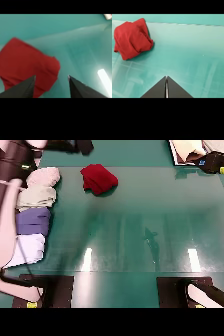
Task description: Fold the shirts.
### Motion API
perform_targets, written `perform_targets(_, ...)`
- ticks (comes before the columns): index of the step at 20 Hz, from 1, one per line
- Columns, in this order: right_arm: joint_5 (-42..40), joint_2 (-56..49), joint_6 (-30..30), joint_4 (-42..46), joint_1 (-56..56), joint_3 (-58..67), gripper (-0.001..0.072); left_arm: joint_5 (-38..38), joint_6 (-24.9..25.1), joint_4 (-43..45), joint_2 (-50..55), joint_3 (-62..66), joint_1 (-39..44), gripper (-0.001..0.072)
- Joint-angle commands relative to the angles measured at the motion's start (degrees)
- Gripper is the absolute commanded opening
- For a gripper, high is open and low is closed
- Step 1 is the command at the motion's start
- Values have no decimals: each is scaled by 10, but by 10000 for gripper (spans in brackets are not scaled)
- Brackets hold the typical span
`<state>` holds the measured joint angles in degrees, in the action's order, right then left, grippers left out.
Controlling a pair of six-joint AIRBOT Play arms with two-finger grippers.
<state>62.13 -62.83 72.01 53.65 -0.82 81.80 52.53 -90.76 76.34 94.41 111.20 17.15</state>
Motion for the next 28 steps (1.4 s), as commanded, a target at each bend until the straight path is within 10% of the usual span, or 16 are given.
perform_targets(1, 5, 0, 0, -1, 0, 0, 17, 3, -44, 14, 105, 0, -18, 501)
perform_targets(15, 7, 0, 0, -1, 0, 0, 17, -68, -48, -172, 225, 1, -63, 487)
perform_targets(17, 6, 0, 0, -2, 0, 0, 17, -69, -47, -185, 225, 7, -63, 38)
perform_targets(28, -59, 120, 0, -1, 0, 0, 16, -53, 81, -148, -83, 72, -49, 26)
